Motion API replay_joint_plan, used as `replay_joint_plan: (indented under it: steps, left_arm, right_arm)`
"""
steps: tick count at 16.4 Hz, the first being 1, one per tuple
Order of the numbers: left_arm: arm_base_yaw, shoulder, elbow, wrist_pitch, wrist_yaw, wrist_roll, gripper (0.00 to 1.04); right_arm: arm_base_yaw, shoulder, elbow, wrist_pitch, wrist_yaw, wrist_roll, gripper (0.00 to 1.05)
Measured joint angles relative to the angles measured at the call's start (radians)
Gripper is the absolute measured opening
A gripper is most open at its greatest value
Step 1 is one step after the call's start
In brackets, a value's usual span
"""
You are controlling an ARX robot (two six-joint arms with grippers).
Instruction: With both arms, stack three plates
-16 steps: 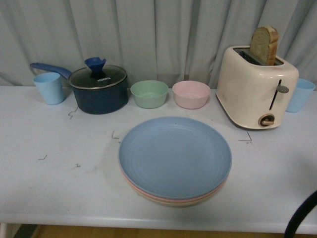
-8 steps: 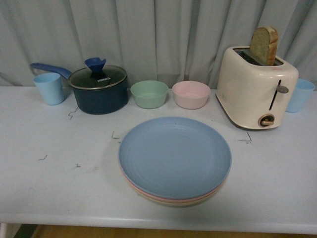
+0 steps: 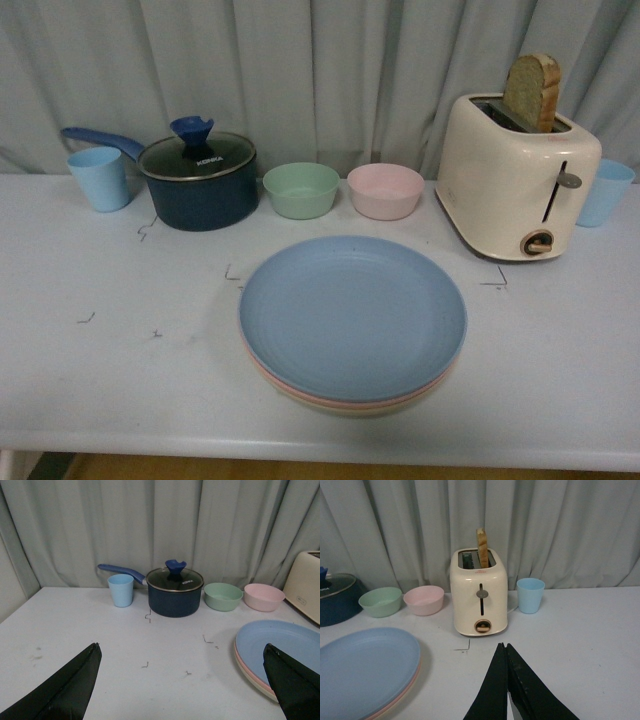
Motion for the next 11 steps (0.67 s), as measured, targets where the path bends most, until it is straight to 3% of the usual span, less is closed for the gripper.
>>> replay_joint_plan:
  steps: [11]
  left_arm:
    - [0.0,0.0,0.0,0.0,0.0,0.0,0.98]
  right_arm:
    - [0.0,-0.328,-0.001,-0.309,0.0,0.0,0.02]
